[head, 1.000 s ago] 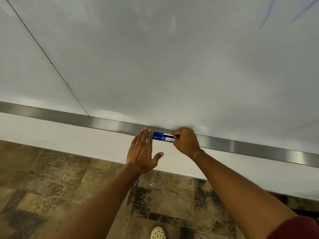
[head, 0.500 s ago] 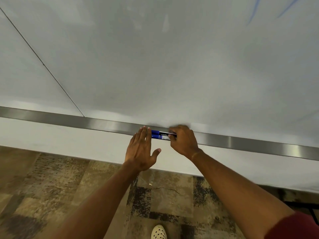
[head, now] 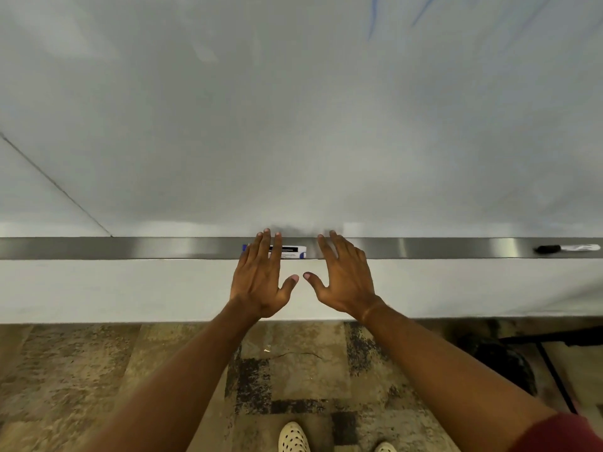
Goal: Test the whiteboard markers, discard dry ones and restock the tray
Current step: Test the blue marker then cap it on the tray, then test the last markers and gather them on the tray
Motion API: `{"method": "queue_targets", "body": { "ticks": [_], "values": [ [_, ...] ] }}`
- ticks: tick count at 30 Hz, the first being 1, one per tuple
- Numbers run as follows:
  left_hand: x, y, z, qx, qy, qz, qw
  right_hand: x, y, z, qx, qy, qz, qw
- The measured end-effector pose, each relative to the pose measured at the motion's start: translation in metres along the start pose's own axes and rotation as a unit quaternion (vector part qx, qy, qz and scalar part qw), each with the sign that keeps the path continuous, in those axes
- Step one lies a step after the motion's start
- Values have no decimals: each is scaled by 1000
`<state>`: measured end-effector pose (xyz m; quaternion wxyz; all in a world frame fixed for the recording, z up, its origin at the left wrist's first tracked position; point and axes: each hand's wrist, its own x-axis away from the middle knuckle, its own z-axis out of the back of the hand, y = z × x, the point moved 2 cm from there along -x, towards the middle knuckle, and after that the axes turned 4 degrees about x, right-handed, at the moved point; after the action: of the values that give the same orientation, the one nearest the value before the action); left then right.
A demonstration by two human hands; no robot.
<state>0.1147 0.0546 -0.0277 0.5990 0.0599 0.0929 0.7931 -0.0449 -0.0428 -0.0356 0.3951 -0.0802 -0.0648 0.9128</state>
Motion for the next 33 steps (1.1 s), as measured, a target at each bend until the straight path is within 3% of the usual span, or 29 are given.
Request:
{"method": "queue_targets", "body": {
  "ticks": [19, 33],
  "values": [
    [-34, 217, -27, -12, -15, -168, 986, 123, 195, 65, 57, 33, -196, 978],
    [-71, 450, -74, -2, -23, -133, 991, 181, 424, 109, 36, 34, -193, 980]
  ]
}}
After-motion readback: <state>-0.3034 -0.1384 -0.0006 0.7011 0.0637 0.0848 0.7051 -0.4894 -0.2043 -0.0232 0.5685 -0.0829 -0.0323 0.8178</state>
